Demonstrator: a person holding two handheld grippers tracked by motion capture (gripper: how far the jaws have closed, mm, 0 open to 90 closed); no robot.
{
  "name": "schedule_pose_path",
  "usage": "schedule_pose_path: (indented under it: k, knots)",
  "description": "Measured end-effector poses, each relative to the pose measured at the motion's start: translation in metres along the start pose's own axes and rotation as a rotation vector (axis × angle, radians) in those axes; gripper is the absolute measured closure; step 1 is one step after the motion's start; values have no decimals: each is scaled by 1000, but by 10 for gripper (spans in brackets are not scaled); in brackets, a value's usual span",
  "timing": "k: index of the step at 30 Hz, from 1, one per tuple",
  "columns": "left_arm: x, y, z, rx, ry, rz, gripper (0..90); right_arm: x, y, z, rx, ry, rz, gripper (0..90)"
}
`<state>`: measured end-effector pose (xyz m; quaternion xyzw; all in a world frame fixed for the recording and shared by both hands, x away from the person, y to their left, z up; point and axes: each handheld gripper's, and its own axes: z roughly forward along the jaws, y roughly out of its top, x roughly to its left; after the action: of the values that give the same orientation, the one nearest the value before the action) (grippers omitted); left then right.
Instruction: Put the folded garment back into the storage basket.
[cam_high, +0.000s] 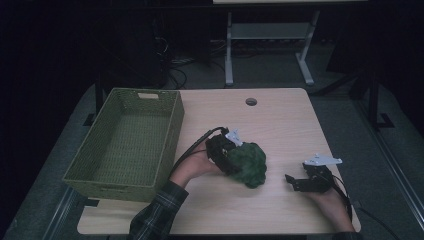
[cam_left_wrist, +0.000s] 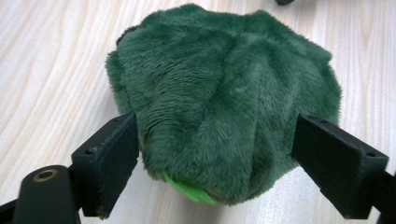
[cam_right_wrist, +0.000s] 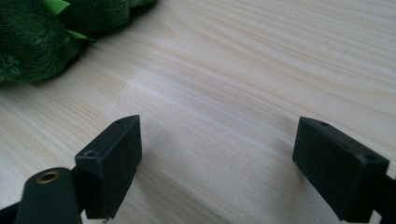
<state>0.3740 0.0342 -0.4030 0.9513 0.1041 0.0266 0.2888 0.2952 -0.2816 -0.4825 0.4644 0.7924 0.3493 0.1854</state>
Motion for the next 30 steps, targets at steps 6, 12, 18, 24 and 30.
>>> schedule_pose_path:
  k: [6,12,18,24,30]
  knots:
    - [3,-2,17,46,-29,3,138,0,0,0,0,0,1,154]
    - [3,-3,33,107,-35,26,134,0,0,0,0,0,1,155]
    - [0,-1,45,155,-7,57,126,0,0,0,-3,-2,-3,155]
    - [0,-3,56,188,-12,51,127,0,0,0,-3,-3,-4,156]
    - [1,0,54,200,-19,35,266,0,0,0,-2,-4,-2,157]
